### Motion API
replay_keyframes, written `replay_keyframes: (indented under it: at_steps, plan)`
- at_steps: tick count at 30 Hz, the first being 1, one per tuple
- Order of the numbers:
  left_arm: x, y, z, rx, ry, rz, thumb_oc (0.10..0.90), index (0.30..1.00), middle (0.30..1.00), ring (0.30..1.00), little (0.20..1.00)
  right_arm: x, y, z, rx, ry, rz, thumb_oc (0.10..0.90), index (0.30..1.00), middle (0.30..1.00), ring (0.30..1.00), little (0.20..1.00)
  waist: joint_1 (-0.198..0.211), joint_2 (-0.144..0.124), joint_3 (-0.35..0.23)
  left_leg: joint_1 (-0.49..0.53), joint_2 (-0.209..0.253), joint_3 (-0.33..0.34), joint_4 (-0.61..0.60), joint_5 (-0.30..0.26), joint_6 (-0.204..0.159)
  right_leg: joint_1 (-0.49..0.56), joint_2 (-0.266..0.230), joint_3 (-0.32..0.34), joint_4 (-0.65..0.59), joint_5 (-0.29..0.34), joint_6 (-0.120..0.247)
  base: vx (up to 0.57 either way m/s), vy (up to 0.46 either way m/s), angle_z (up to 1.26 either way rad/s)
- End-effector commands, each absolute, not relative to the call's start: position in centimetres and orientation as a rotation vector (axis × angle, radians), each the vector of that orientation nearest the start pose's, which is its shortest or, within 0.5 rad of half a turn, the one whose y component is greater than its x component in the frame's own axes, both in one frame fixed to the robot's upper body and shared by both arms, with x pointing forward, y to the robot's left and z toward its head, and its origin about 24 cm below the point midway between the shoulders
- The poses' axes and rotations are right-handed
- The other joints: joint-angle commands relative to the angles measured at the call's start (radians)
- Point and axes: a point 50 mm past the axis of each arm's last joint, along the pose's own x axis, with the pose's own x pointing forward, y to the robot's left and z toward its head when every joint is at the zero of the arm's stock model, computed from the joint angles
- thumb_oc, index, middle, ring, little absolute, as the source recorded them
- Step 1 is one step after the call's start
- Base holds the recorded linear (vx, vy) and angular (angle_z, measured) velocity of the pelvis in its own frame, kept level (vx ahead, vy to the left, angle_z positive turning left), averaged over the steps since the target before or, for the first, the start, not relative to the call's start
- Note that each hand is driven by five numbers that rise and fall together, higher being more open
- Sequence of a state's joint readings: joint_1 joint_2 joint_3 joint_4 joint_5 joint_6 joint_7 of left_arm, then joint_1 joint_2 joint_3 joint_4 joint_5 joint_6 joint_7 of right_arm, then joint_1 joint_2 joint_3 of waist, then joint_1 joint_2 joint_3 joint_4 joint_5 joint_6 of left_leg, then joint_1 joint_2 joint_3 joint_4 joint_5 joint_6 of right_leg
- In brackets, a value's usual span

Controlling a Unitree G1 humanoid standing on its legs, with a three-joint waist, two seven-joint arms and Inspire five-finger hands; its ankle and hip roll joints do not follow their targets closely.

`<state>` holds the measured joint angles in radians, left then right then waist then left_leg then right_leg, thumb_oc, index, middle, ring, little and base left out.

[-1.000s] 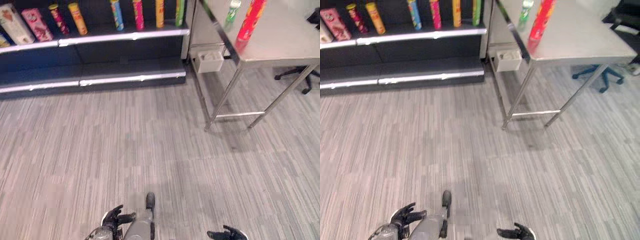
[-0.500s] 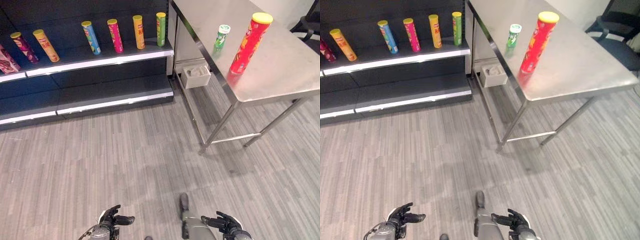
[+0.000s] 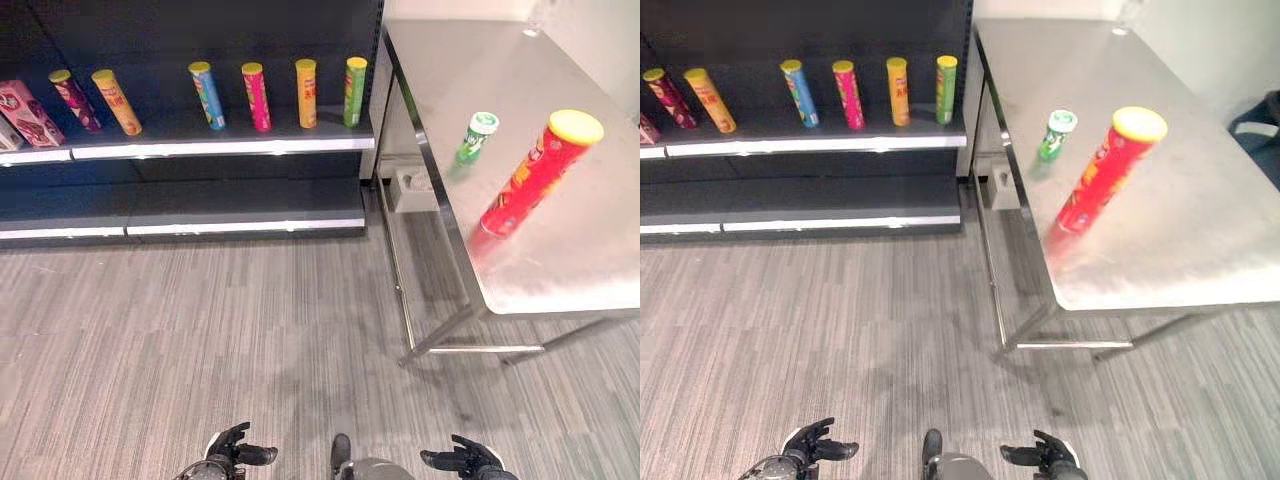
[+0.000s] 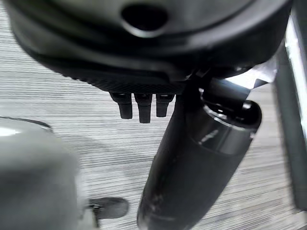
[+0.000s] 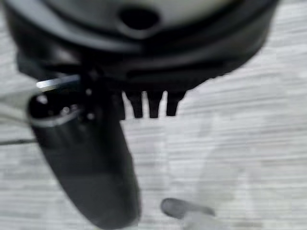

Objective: Put the goods on the table back onto the shelves and tidy them up.

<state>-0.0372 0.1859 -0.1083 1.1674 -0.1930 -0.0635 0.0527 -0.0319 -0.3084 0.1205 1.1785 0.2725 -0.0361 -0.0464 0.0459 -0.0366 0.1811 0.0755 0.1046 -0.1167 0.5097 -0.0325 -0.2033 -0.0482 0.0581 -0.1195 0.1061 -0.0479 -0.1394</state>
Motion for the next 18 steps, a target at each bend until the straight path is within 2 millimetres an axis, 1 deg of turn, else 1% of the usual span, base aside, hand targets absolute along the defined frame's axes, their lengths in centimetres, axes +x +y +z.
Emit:
replay_keyframes:
  at_steps: [1, 3, 4, 5, 6, 7, 8, 9, 10, 11, 12, 13, 14, 15, 16, 17, 18]
  plan:
    - [14.3, 21.2, -14.6, 0.117, 0.975, 0.121, 0.8, 0.9, 0.9, 0.9, 0.9, 10.2, -28.3, -14.1, -0.152, 1.092, -0.33, 0.8, 0.9, 0.9, 0.9, 0.9, 0.02, -0.003, -0.021, -0.007, -0.049, 0.072, -0.251, -0.066, 0.101, -0.005, -0.037, 0.06, -0.079, -0.03, 0.274, 0.26, -0.054, 0.13]
    - [14.5, 21.0, -14.5, 0.127, 0.965, 0.103, 0.8, 0.9, 0.9, 0.9, 0.9, 10.3, -28.1, -14.1, -0.16, 1.089, -0.317, 0.8, 0.9, 0.9, 0.9, 0.9, 0.034, -0.012, -0.018, -0.064, -0.069, 0.068, -0.34, -0.075, 0.098, 0.027, -0.048, 0.064, -0.103, -0.035, 0.278, 0.17, -0.032, 0.1]
    - [14.7, 21.0, -14.5, 0.129, 0.958, 0.099, 0.8, 0.9, 0.9, 0.9, 0.9, 10.4, -28.2, -14.1, -0.167, 1.086, -0.313, 0.8, 0.9, 0.9, 0.9, 0.9, 0.041, -0.01, -0.011, -0.101, -0.079, 0.06, -0.384, -0.046, 0.095, 0.044, -0.048, 0.064, -0.115, -0.039, 0.28, 0.24, 0.001, 0.12]
    - [14.8, 20.9, -14.4, 0.128, 0.952, 0.099, 0.8, 0.9, 0.9, 0.9, 0.9, 10.6, -28.1, -14.0, -0.169, 1.078, -0.315, 0.8, 0.9, 0.9, 0.9, 0.9, 0.052, 0.0, -0.005, -0.152, -0.08, 0.058, -0.451, 0.017, 0.091, 0.073, -0.041, 0.064, -0.129, -0.046, 0.282, 0.19, 0.007, 0.1]
    - [14.8, 20.9, -14.4, 0.128, 0.952, 0.099, 0.8, 0.9, 0.9, 0.9, 0.9, 10.6, -28.1, -14.0, -0.169, 1.078, -0.315, 0.8, 0.9, 0.9, 0.9, 0.9, 0.052, 0.0, -0.003, -0.148, -0.08, 0.058, -0.454, 0.018, 0.091, 0.076, -0.042, 0.064, -0.13, -0.046, 0.282, 0.19, 0.024, 0.12]
    - [15.0, 20.9, -14.3, 0.125, 0.944, 0.103, 0.8, 0.9, 0.9, 0.9, 0.9, 10.7, -28.0, -14.0, -0.171, 1.074, -0.314, 0.8, 0.9, 0.9, 0.9, 0.9, 0.059, 0.005, 0.002, -0.184, -0.08, 0.056, -0.478, 0.046, 0.086, 0.089, -0.038, 0.064, -0.133, -0.054, 0.284, 0.15, 0.027, -0.06]
    - [15.2, 21.0, -14.3, 0.126, 0.939, 0.103, 0.8, 0.9, 0.9, 0.9, 0.9, 10.8, -28.0, -14.0, -0.173, 1.072, -0.313, 0.8, 0.9, 0.9, 0.9, 0.9, 0.063, 0.009, 0.006, -0.21, -0.083, 0.062, -0.503, 0.058, 0.085, 0.107, -0.034, 0.068, -0.133, -0.067, 0.281, 0.15, 0.028, -0.14]
    - [15.2, 21.0, -14.3, 0.127, 0.939, 0.103, 0.8, 0.9, 0.9, 0.9, 0.9, 10.8, -28.0, -14.0, -0.173, 1.072, -0.313, 0.8, 0.9, 0.9, 0.9, 0.9, 0.064, 0.009, 0.009, -0.206, -0.084, 0.063, -0.503, 0.058, 0.086, 0.11, -0.035, 0.068, -0.133, -0.068, 0.281, 0.25, 0.095, -0.28]
    - [15.0, 21.1, -14.3, 0.129, 0.946, 0.101, 0.8, 0.9, 0.9, 0.9, 0.9, 10.5, -27.8, -14.2, -0.173, 1.086, -0.311, 0.8, 0.9, 0.9, 0.9, 0.9, 0.071, 0.019, 0.011, -0.231, -0.086, 0.084, -0.536, 0.079, 0.082, 0.146, -0.024, 0.08, -0.126, -0.099, 0.277, 0.27, 0.145, -0.18]
    - [14.7, 21.1, -14.5, 0.132, 0.959, 0.099, 0.8, 0.9, 0.9, 0.9, 0.9, 10.3, -27.6, -14.3, -0.168, 1.097, -0.305, 0.8, 0.9, 0.9, 0.9, 0.9, 0.065, 0.037, 0.003, -0.2, -0.073, 0.103, -0.584, 0.099, 0.079, 0.151, -0.009, 0.092, -0.112, -0.108, 0.274, 0.33, 0.206, -0.09]
    - [14.3, 21.1, -14.7, 0.132, 0.979, 0.099, 0.8, 0.9, 0.9, 0.9, 0.9, 10.0, -27.4, -14.5, -0.175, 1.106, -0.3, 0.8, 0.9, 0.9, 0.9, 0.9, 0.067, 0.049, -0.002, -0.182, -0.07, 0.1, -0.597, 0.109, 0.089, 0.15, -0.003, 0.098, -0.108, -0.121, 0.273, 0.29, 0.238, -0.41]
    - [14.1, 21.4, -14.8, 0.144, 0.994, 0.103, 0.8, 0.9, 0.9, 0.9, 0.9, 9.9, -27.2, -14.7, -0.162, 1.118, -0.309, 0.8, 0.9, 0.9, 0.9, 0.9, 0.061, 0.045, -0.012, -0.171, -0.079, 0.107, -0.584, 0.111, 0.089, 0.156, -0.019, 0.114, -0.107, -0.122, 0.283, 0.19, 0.17, -0.62]
    - [14.1, 21.4, -14.8, 0.144, 0.994, 0.103, 0.8, 0.9, 0.9, 0.9, 0.9, 9.9, -27.2, -14.7, -0.161, 1.118, -0.309, 0.8, 0.9, 0.9, 0.9, 0.9, 0.062, 0.045, -0.012, -0.17, -0.079, 0.108, -0.585, 0.11, 0.089, 0.157, -0.02, 0.115, -0.107, -0.122, 0.283, 0.19, 0.162, -0.91]
    - [13.8, 21.5, -14.8, 0.146, 1.002, 0.109, 0.8, 0.9, 0.9, 0.9, 0.9, 9.8, -27.1, -14.7, -0.149, 1.119, -0.312, 0.8, 0.9, 0.9, 0.9, 0.9, 0.06, 0.041, -0.023, -0.159, -0.077, 0.128, -0.589, 0.108, 0.09, 0.16, -0.033, 0.123, -0.112, -0.121, 0.292, 0.15, 0.175, -0.86]
    - [13.9, 21.9, -14.8, 0.159, 1.001, 0.115, 0.8, 0.9, 0.9, 0.9, 0.9, 10.0, -26.9, -14.7, -0.149, 1.114, -0.308, 0.8, 0.9, 0.9, 0.9, 0.9, 0.063, 0.034, -0.038, -0.14, -0.077, 0.161, -0.591, 0.092, 0.101, 0.145, -0.058, 0.143, -0.101, -0.117, 0.312, 0.15, 0.175, -0.77]
    - [13.9, 21.9, -14.8, 0.159, 1.001, 0.115, 0.8, 0.9, 0.9, 0.9, 0.9, 10.0, -26.9, -14.7, -0.149, 1.114, -0.308, 0.8, 0.9, 0.9, 0.9, 0.9, 0.064, 0.034, -0.038, -0.14, -0.077, 0.163, -0.591, 0.091, 0.101, 0.145, -0.058, 0.144, -0.1, -0.117, 0.312, 0.18, 0.228, -0.89]
    - [14.0, 22.4, -14.6, 0.175, 0.999, 0.125, 0.8, 0.9, 0.9, 0.9, 0.9, 10.2, -26.9, -14.7, -0.144, 1.114, -0.311, 0.8, 0.9, 0.9, 0.9, 0.9, 0.068, 0.033, -0.046, -0.125, -0.077, 0.19, -0.591, 0.072, 0.117, 0.119, -0.08, 0.159, -0.054, -0.122, 0.325, 0.14, 0.18, -0.6]
